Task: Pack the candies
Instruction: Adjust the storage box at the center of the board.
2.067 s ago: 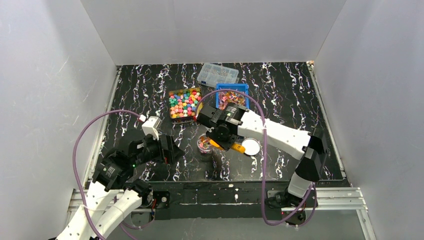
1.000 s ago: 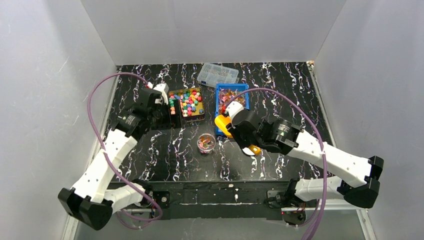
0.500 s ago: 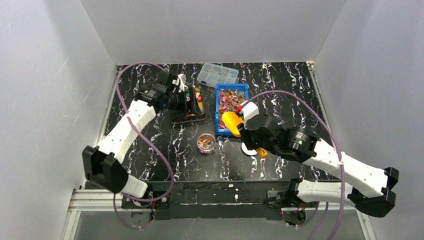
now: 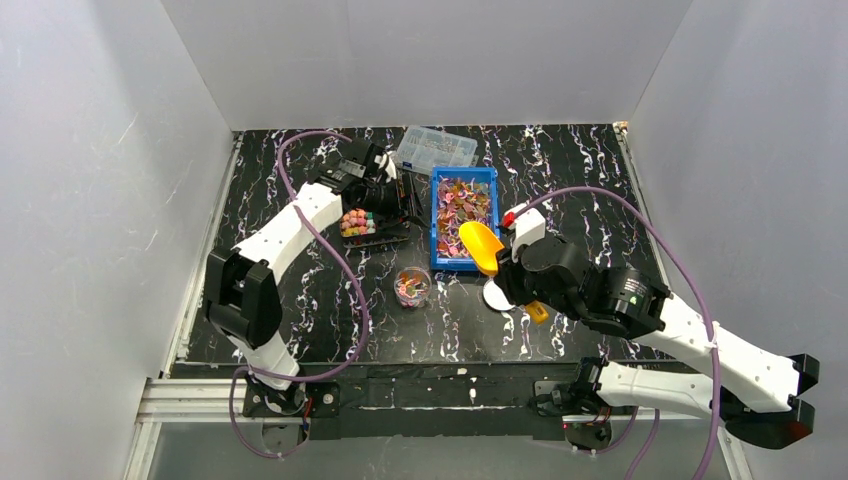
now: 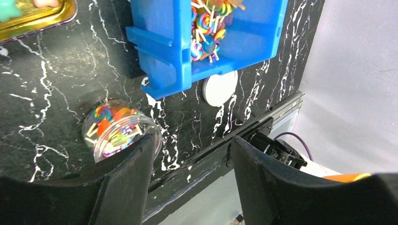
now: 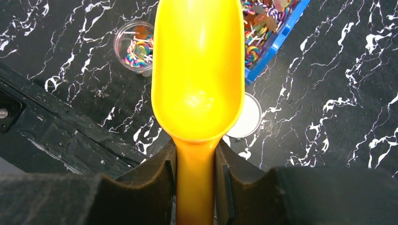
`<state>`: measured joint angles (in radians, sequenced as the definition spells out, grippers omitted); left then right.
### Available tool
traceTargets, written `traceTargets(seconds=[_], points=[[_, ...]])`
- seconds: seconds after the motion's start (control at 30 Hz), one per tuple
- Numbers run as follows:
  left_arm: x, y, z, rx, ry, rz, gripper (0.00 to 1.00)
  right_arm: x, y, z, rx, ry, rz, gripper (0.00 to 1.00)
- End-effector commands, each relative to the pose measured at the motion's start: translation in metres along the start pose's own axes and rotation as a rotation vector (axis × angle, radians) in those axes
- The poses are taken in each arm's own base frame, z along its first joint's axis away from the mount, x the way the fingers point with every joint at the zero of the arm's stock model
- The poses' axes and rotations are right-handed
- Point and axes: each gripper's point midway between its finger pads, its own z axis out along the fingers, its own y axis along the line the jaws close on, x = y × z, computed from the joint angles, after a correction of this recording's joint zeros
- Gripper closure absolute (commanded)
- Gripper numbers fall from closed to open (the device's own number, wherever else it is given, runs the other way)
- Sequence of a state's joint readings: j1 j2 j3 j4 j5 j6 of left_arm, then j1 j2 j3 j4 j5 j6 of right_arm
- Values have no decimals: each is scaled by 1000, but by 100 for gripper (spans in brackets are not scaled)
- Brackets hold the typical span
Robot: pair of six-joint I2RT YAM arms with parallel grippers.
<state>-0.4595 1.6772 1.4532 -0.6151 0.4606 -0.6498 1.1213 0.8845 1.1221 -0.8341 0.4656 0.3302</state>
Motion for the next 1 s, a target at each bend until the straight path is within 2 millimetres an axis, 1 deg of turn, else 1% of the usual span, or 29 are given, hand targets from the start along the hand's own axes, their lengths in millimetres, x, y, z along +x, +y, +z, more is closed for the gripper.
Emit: traceTargets(seconds=[0.0,0.13,0.4,0.57,0.63,0.83,0.97], points=[[-2,-23,6,65,3,0,42,-8,0,-6,-12,-52,53,99],[-1,-24,22,63,16,-14,46,-7,-1,-9,-14,-61,68,99],[-3,-17,45,19,8,-13,48,-2,-6,-16,-13,-72,93,99],[1,-13,58,-4,24,-12,51,2,-10,-19,-5,-73,94,99],[1,-15,63,3,33,-13,53,2,-10,-20,-7,-75,97,99],[1,-36,70,39,45,15,63,5,-10,-20,-14,-70,100,99],[6,-50,77,60,58,34,65,5,-7,-20,-25,-67,110,99]])
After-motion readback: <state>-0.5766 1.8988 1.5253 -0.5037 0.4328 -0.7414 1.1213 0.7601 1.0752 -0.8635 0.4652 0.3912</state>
